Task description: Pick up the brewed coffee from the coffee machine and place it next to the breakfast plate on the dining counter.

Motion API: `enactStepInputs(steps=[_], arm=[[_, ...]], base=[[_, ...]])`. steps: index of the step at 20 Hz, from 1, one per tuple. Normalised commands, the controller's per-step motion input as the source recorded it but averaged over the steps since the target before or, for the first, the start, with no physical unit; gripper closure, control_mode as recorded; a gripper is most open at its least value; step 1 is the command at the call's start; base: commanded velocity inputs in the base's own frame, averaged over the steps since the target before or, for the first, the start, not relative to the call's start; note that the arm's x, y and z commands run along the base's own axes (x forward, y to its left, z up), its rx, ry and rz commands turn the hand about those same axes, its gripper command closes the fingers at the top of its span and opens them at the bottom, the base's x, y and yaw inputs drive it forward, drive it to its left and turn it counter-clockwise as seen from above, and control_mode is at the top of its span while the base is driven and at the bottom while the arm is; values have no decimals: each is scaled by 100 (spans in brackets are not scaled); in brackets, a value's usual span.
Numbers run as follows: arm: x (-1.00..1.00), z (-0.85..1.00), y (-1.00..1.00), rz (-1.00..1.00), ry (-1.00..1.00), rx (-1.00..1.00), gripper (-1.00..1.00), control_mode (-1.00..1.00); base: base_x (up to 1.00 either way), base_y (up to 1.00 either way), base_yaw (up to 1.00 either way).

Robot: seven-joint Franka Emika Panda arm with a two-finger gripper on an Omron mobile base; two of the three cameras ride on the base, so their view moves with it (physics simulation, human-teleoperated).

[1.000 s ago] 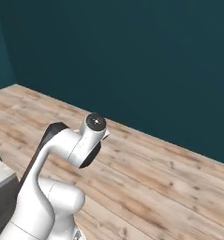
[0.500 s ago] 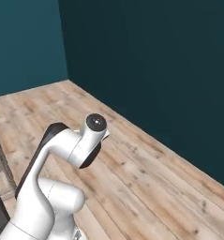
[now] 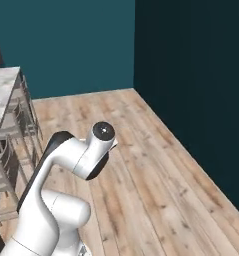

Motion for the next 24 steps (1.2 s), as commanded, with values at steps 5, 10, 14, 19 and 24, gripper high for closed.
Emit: enactStepInputs(steps=[5,10,14,19,24], arm=[[0,0,0,0,0,0,100,100],[0,0,0,0,0,0,100,100],[0,0,0,0,0,0,100,100],[0,0,0,0,0,0,100,100],[0,0,0,0,0,0,100,100]], base=[[100,-17,58],[100,-26,56],[98,-38,52],[96,-45,50],[95,-35,54]])
